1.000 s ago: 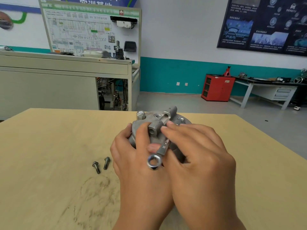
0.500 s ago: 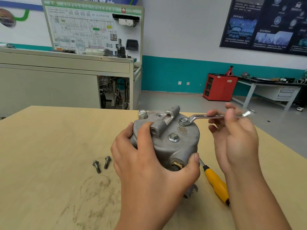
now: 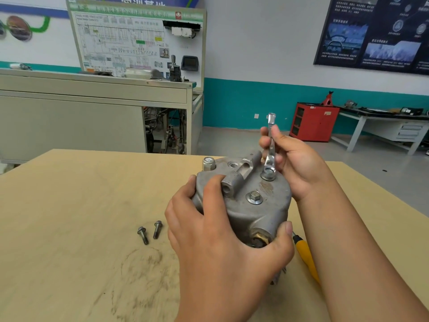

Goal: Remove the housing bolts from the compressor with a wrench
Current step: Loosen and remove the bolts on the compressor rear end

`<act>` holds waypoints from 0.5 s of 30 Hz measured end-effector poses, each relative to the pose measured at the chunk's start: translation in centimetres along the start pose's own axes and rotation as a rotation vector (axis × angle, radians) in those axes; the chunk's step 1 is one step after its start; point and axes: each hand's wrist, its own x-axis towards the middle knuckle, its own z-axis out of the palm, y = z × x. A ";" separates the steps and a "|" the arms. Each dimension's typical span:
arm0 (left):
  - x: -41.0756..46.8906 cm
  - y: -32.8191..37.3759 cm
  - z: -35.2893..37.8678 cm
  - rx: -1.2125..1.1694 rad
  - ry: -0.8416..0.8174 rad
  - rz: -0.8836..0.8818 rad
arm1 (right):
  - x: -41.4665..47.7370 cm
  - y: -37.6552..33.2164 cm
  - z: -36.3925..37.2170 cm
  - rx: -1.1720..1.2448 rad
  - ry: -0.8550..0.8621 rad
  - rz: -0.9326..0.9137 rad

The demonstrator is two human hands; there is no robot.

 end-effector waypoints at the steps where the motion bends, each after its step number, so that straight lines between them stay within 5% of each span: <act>1: 0.0 0.0 0.0 0.004 -0.004 -0.001 | 0.1 -0.1 0.1 0.090 0.016 0.007; 4: -0.1 0.1 0.0 -0.005 -0.009 -0.013 | -0.4 -0.6 0.6 0.356 0.128 -0.082; 6: -0.1 0.1 0.0 -0.021 0.001 -0.019 | -1.9 -0.6 0.9 0.298 0.167 -0.247; 12: 0.0 0.0 0.1 -0.017 0.012 0.001 | -8.5 1.4 0.5 -0.607 0.279 -1.014; 15: 0.0 0.0 0.0 -0.022 -0.002 -0.005 | -10.6 2.1 0.5 -1.048 0.205 -1.247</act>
